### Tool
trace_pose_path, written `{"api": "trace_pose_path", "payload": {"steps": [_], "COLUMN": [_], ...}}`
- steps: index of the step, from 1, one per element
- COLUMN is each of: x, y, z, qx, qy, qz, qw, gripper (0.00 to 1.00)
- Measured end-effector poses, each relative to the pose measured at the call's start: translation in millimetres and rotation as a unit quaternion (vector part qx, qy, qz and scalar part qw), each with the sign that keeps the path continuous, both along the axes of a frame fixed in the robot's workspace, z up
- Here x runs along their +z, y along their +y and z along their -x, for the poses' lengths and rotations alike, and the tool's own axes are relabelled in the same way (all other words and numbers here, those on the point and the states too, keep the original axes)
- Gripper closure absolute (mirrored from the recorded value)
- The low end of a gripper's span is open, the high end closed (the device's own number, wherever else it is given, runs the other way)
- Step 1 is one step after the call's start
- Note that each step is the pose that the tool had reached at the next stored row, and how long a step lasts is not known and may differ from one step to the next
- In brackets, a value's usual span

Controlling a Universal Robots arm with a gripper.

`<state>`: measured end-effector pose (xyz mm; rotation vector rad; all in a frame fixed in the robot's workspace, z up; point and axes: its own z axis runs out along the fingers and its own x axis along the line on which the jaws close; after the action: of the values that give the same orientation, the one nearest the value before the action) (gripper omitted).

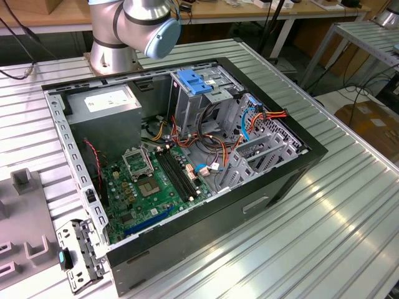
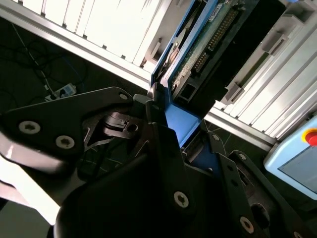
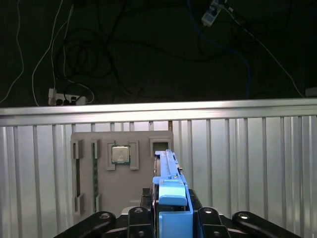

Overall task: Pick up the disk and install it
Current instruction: 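Pick up the disk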

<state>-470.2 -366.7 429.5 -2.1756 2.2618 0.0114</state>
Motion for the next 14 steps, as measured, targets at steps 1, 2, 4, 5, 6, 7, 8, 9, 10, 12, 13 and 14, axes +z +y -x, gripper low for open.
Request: {"api": "trace_pose_path", "payload": {"steps": [1,2,4,5,6,7,8,9,10,12,13,14], "x": [1.3,2.5,5.3,6.6,7.9,9.6,11.1,13.6,14.6,17.7,19.3,20.2], "y": [0.0,0.0,0.0,0.0,0.0,0.0,0.0,0.0,0.0,0.0,0.0,0.0], "z": [0.0,0.0,0.0,0.0,0.0,0.0,0.0,0.0,0.0,0.0,0.0,0.0], "qx": [0.0,0.0,0.0,0.0,0.0,0.0,0.0,0.0,0.0,0.0,0.0,0.0], "qy": [0.0,0.0,0.0,0.0,0.0,0.0,0.0,0.0,0.0,0.0,0.0,0.0001], "qz": [0.0,0.0,0.0,0.0,0.0,0.0,0.0,0.0,0.0,0.0,0.0,0.0], "qw": [1.0,1.0,1.0,1.0,1.0,1.0,1.0,1.0,1.0,1.0,1.0,1.0], "gripper": [0.63,0.63,0.63,0.63,0.63,0.63,0.63,0.63,0.63,0.63,0.63,0.63]}}
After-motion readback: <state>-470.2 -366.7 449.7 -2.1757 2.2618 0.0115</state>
